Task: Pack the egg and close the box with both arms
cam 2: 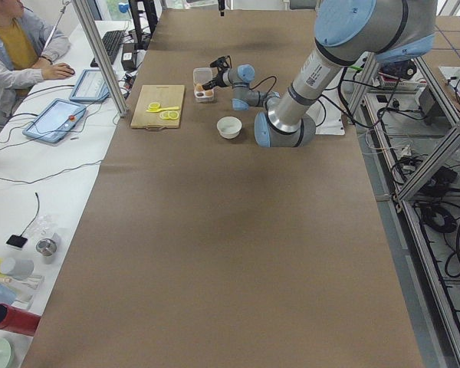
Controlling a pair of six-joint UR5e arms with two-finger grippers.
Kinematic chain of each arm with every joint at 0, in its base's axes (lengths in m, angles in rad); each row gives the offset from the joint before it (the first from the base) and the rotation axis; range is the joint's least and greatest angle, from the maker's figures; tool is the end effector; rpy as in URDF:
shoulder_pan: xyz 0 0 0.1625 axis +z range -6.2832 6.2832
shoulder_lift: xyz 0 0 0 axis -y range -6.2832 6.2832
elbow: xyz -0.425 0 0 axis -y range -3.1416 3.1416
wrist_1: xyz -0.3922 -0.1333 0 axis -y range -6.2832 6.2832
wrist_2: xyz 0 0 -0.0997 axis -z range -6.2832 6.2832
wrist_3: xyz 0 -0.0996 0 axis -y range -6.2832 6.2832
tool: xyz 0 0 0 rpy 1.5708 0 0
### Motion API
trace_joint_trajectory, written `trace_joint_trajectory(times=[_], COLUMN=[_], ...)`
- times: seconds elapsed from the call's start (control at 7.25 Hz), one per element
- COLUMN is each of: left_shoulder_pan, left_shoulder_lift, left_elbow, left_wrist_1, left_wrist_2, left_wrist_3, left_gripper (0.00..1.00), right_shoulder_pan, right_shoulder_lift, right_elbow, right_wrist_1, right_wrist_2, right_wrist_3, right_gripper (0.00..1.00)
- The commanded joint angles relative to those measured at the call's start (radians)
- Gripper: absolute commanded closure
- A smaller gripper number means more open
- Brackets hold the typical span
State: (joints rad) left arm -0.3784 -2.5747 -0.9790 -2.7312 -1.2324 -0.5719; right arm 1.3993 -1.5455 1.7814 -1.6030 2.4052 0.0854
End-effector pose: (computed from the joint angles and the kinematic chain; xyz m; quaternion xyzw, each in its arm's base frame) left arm 0.6928 -0.4545 0.1338 0.5352 0.4630 0.0991 0.6995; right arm -0.0273 -0.5060 0.5410 0.0406 -0.4117 -0.0803 0.9069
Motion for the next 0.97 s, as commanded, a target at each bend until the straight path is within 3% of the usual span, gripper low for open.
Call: trace_joint_trajectory(times=[0.0,0.14,0.28,0.41,0.55,0.69,0.83], left_shoulder_pan=[-0.023,-0.08,-0.184,-0.257,-0.322,-0.391,-0.493], left_shoulder_lift=[-0.005,0.046,0.153,0.192,0.227,0.325,0.409], left_elbow=[-0.02,-0.073,-0.245,-0.367,-0.424,-0.478,-0.495], left_wrist_1=[0.007,0.045,0.249,0.439,0.532,0.55,0.554], left_wrist_2=[-0.012,-0.12,-0.326,-0.464,-0.545,-0.629,-0.776], left_wrist_3=[-0.075,-0.127,-0.137,-0.137,-0.138,-0.137,-0.137], left_gripper=[0.23,0.27,0.27,0.27,0.27,0.27,0.25], right_shoulder_pan=[-0.002,-0.002,-0.002,-0.002,-0.002,-0.002,-0.002], right_shoulder_lift=[0.001,0.005,0.008,0.008,0.01,0.025,0.03], right_elbow=[0.001,-0.002,-0.005,-0.002,-0.002,-0.011,-0.013], right_wrist_1=[0.0,0.0,0.0,0.0,0.0,0.0,0.0], right_wrist_2=[-0.004,-0.008,-0.009,-0.009,-0.011,-0.021,-0.026], right_wrist_3=[0.007,0.007,0.007,0.007,0.007,0.007,0.008], right_gripper=[0.0,0.0,0.0,0.0,0.0,0.0,0.0])
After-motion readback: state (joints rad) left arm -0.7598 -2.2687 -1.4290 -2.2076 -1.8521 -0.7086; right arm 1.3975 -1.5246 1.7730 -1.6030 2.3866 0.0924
